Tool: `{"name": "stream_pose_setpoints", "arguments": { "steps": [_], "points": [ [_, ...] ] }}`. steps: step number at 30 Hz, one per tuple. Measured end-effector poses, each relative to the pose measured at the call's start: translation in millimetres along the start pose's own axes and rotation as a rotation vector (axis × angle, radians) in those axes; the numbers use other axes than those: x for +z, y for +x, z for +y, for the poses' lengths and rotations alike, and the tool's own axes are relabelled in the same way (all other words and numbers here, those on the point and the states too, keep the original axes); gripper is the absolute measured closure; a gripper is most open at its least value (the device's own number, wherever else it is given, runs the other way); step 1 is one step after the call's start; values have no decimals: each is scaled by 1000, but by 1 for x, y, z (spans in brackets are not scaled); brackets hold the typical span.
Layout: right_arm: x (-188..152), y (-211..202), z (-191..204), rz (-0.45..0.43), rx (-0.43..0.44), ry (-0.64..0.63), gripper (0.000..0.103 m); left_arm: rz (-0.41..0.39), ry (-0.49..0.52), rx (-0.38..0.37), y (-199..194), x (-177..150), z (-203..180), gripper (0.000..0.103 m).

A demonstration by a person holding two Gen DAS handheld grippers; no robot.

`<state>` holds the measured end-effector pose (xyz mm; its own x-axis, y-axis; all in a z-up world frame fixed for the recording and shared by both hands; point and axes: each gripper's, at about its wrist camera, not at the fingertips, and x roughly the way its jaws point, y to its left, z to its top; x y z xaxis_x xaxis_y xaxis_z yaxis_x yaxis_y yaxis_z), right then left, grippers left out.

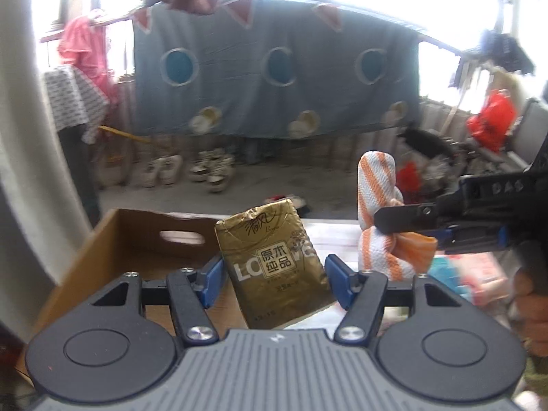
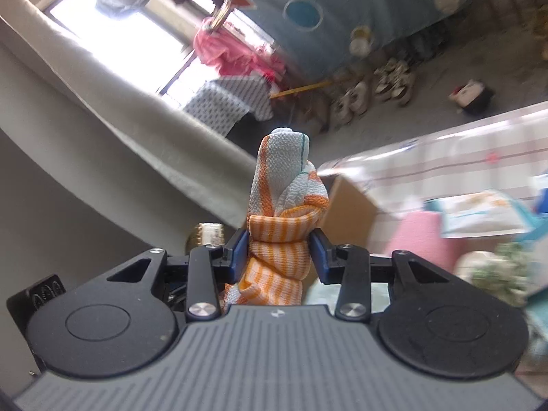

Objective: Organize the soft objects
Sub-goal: 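Carry the gold box and towel bundle over the cardboard box with both grippers, then lower both items into the cardboard box and open both grippers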

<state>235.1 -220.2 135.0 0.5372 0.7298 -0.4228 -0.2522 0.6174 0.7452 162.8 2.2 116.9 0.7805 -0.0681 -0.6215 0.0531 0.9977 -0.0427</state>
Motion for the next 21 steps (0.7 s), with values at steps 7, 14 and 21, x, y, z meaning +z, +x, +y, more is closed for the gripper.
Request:
{"name": "stream_pose_setpoints", "arguments": {
  "steps": [7, 14, 21],
  "points": [
    [12, 151, 48, 155, -52, -28, 65, 117, 68, 118, 63, 12, 100, 39],
    [18, 282, 60, 285, -167, -25, 65, 255, 171, 163, 141, 4, 172, 39],
    [21, 349, 52, 359, -284, -31, 64, 339, 277, 169, 188, -13, 181, 39]
  ]
}}
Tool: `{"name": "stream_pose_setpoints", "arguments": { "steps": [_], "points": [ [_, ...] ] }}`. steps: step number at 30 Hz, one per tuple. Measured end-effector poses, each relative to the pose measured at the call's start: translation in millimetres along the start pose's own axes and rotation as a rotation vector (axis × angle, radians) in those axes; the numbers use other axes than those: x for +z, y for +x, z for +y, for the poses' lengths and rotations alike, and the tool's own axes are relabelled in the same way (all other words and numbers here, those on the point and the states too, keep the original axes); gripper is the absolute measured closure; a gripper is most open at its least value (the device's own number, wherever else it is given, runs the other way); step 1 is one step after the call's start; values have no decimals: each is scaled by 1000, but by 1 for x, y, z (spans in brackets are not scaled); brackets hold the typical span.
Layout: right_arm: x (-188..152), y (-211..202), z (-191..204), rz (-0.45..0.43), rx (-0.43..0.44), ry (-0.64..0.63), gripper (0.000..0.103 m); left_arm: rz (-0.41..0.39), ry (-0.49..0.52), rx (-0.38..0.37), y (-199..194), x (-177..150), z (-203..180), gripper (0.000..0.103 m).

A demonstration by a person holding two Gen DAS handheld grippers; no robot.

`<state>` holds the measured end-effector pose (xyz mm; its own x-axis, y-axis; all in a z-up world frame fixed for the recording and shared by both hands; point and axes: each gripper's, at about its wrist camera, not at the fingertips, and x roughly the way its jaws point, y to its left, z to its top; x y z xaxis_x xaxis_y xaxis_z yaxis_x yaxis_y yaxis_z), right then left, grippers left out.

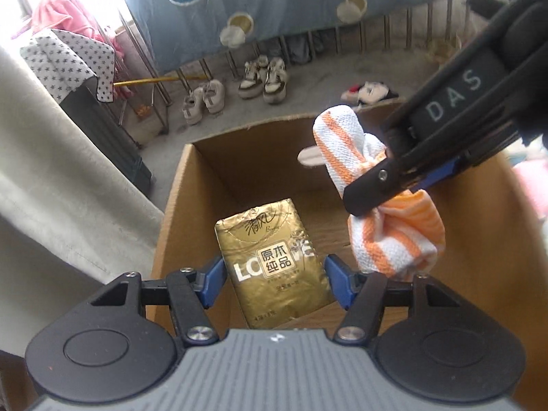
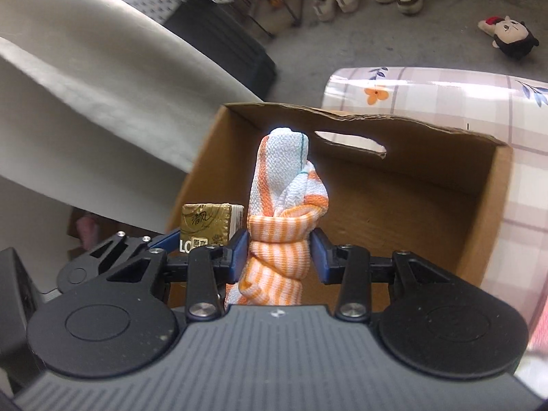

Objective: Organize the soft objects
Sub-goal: 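Lower both items into the cardboard box and open both grippers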

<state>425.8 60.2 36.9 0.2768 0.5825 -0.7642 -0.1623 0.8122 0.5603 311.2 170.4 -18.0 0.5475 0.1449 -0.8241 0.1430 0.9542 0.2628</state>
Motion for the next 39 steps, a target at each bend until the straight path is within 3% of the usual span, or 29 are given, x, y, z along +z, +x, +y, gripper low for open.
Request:
{"name": "stream_pose_setpoints", "arguments": {
  "steps": [10, 13, 20, 25, 32, 36, 39],
  "points": [
    [11, 43, -16, 62, -40, 43, 62, 70, 43, 99, 46, 12, -14, 35],
    [12, 47, -22, 64, -37, 51, 63, 70, 27, 113, 49, 14, -13, 29],
    [17, 59, -29, 76, -53, 76, 63, 76, 5, 126, 40, 16, -6, 28],
    [18, 72, -36, 108, -80, 120, 61, 124, -13, 136, 40, 20, 2, 28],
    [24, 94, -47, 123, 28, 245, 59, 170, -76, 128, 41, 16, 15, 28],
    [24, 87, -46, 87, 48, 232, 55, 154, -130, 111, 32, 15, 23, 28],
    [23, 68, -44, 66, 56, 218, 46, 136, -171, 93, 18, 13, 27, 25]
  ]
}}
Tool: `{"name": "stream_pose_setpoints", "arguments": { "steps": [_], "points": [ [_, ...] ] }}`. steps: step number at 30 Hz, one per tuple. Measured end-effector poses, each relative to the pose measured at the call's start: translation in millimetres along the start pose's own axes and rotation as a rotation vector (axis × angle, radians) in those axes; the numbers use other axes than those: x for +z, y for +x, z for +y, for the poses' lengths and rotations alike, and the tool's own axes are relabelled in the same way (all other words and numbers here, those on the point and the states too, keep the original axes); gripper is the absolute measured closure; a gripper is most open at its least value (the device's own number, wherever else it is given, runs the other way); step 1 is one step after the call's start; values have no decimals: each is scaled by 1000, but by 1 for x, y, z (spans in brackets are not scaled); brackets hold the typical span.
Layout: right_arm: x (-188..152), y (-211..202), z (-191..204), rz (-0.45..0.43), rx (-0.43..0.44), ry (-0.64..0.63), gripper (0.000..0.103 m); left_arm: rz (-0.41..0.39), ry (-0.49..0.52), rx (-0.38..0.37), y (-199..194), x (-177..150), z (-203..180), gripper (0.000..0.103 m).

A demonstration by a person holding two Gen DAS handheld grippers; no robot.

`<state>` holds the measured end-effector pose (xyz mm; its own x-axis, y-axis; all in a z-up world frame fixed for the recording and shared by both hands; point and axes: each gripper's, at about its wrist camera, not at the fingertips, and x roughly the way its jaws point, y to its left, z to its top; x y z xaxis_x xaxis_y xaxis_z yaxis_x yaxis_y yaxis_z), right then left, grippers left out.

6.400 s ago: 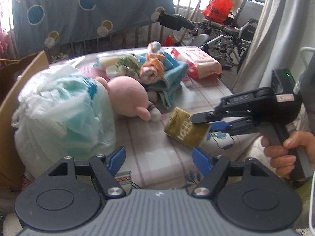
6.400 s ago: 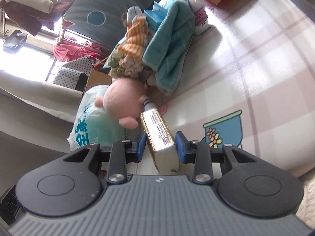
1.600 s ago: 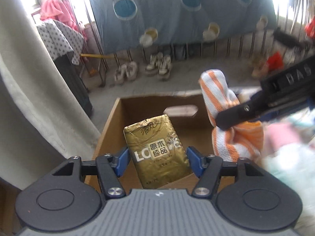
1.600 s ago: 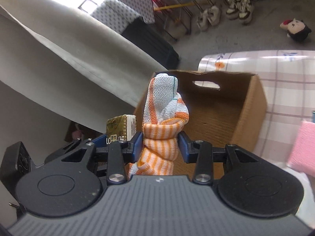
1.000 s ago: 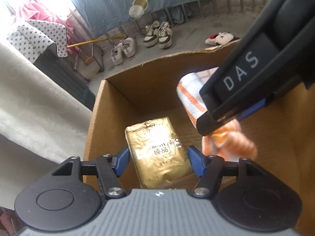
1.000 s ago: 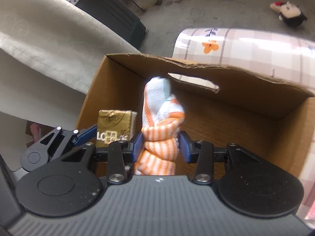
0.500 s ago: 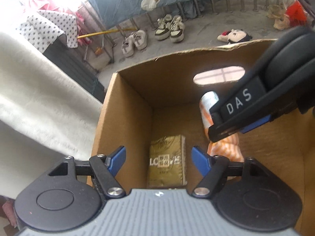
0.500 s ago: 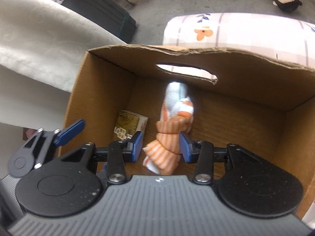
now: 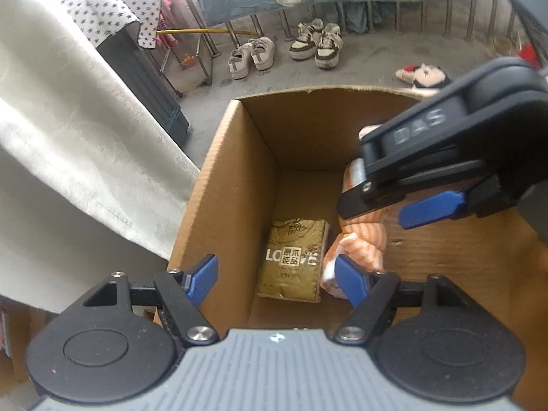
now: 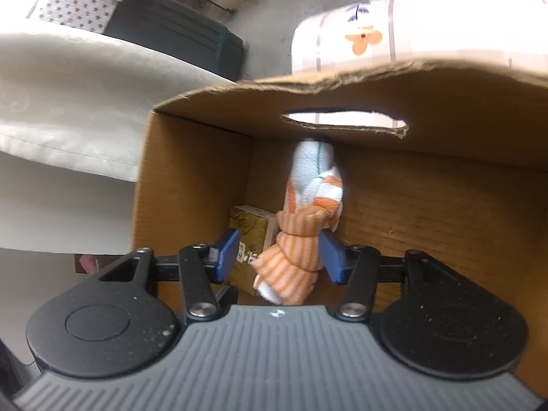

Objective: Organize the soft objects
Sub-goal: 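Lower both items into the cardboard box and open both grippers, then move the right gripper back to the pink plush doll on the bed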

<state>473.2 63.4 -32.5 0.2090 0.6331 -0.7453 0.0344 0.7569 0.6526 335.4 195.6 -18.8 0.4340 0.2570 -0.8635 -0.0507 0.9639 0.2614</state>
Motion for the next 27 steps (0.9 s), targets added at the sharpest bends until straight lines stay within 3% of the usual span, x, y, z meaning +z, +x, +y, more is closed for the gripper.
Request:
{"name": "stream_pose_setpoints", "arguments": {
  "steps": [5, 15, 19, 22, 27],
  "points": [
    [-17, -58, 18, -48, 37, -103, 38, -47, -76, -47, -39, -13, 9, 19],
    [-88, -233, 13, -176, 259, -276, 31, -249, -194, -117, -170, -78, 7, 6],
    [-131, -320, -28, -258, 273, -328, 25, -286, -207, -210, -218, -113, -16, 5],
    [-161, -375, -80, -321, 257, -321, 24, -311, -213, -298, -245, -140, -45, 5],
    [-211, -430, -176, -397, 182, -244, 23, -367, -141, -382, -266, -176, -114, 5]
  ]
}}
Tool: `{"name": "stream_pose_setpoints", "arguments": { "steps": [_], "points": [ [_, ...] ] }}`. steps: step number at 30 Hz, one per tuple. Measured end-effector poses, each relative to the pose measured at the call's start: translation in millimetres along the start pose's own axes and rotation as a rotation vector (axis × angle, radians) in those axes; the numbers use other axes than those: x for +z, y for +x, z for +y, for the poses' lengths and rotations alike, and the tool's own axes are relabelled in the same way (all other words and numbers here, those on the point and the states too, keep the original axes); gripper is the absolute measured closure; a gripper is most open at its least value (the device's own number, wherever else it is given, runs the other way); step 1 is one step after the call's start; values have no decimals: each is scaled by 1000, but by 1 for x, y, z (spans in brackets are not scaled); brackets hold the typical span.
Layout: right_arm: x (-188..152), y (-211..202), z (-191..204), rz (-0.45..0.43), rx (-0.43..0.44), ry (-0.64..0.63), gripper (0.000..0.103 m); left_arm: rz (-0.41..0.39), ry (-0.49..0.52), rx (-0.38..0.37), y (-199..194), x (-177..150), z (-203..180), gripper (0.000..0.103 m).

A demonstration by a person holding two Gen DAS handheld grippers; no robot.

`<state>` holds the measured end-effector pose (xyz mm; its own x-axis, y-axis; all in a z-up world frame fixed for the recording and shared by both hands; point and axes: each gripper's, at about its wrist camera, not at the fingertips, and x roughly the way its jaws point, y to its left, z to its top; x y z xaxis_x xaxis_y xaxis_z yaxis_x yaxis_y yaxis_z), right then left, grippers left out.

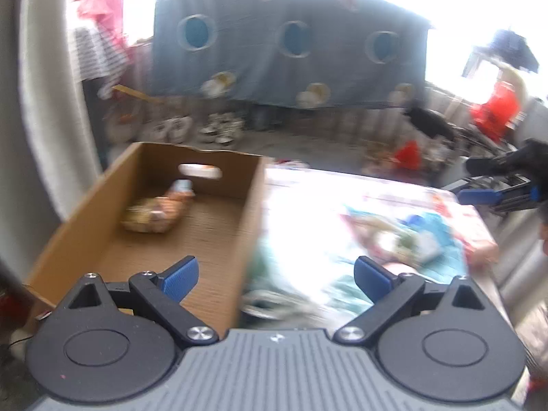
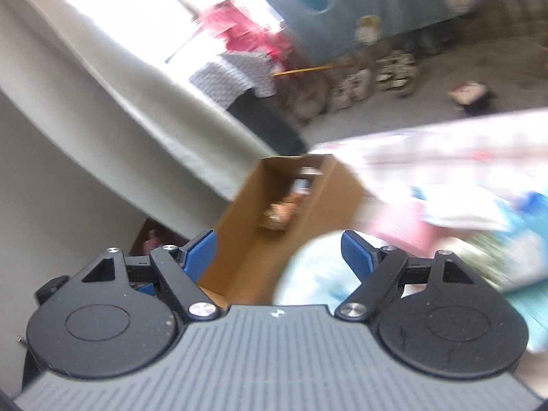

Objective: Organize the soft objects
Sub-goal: 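Move the right gripper back to the pink plush doll on the bed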

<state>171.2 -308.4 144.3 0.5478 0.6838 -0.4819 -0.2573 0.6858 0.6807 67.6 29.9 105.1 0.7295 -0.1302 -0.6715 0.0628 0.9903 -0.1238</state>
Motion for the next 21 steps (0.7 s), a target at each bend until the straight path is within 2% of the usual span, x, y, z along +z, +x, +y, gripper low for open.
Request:
{"name": "stream_pose_setpoints", "arguments": {
  "steps": [4, 8, 10, 14, 21],
  "points": [
    [-40, -37, -57, -18, -50, 81, 23, -29, 72, -63, 8, -26, -55, 5],
    [-73, -39, -100, 14, -70, 134, 23, -48, 169, -114, 21, -46, -103, 6],
    [-86, -26, -110, 49, -79, 127, 23, -65, 219, -124, 21, -59, -129, 6],
    [-95, 9, -109, 109, -122, 73, 23, -83, 281, -93, 39, -75, -154, 6],
    [-82, 67, -110, 185, -230, -15, 21, -42, 292, -18, 79, -79, -157, 12]
  ]
}}
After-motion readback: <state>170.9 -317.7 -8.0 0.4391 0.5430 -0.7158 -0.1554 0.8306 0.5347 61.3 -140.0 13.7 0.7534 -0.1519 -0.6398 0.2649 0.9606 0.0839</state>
